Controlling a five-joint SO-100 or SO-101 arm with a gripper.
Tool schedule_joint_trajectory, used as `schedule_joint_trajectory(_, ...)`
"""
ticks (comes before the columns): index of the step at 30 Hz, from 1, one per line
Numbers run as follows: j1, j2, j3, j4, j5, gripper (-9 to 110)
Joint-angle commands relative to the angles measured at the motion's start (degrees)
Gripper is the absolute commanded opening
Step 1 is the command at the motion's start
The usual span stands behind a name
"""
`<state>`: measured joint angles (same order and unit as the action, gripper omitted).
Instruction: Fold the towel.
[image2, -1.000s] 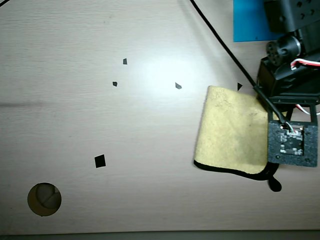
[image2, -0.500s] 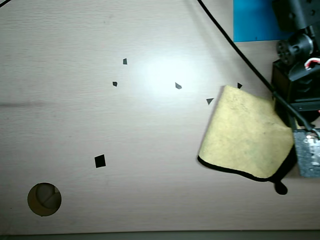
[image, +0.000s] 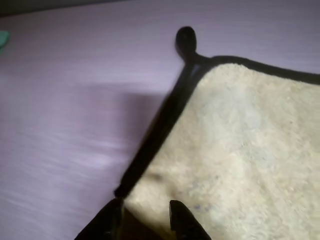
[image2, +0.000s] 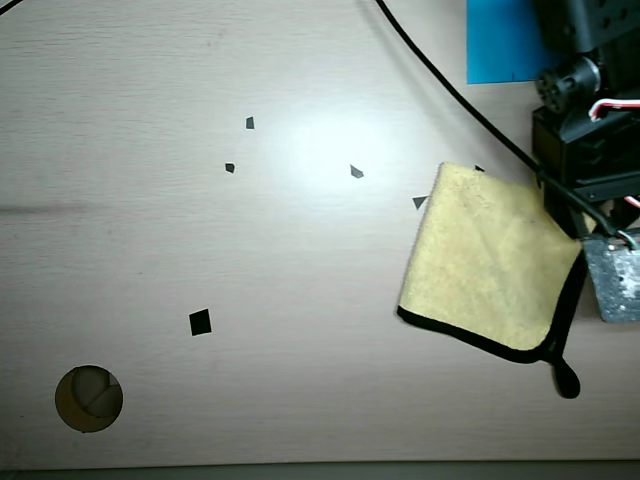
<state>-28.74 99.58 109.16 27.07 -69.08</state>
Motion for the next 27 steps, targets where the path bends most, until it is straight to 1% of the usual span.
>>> schedule_joint_trajectory(1,2.7,5.6,-0.7,2.3,2.5,10)
schedule_joint_trajectory(4,6.2,7.6,-0.4,4.3,10.7,7)
schedule_joint_trajectory(8,10.7,11.3,3.1,11.2,24.0,2)
schedule_joint_trajectory(11,12.9,13.6,5.3,17.0,33.6,0)
schedule_joint_trajectory(13,13.8,14.2,7.1,19.7,37.3,0)
schedule_joint_trajectory(19,14.9,17.6,13.8,21.1,38.8,0)
schedule_joint_trajectory(27,16.9,18.9,14.0,22.9,38.8,0)
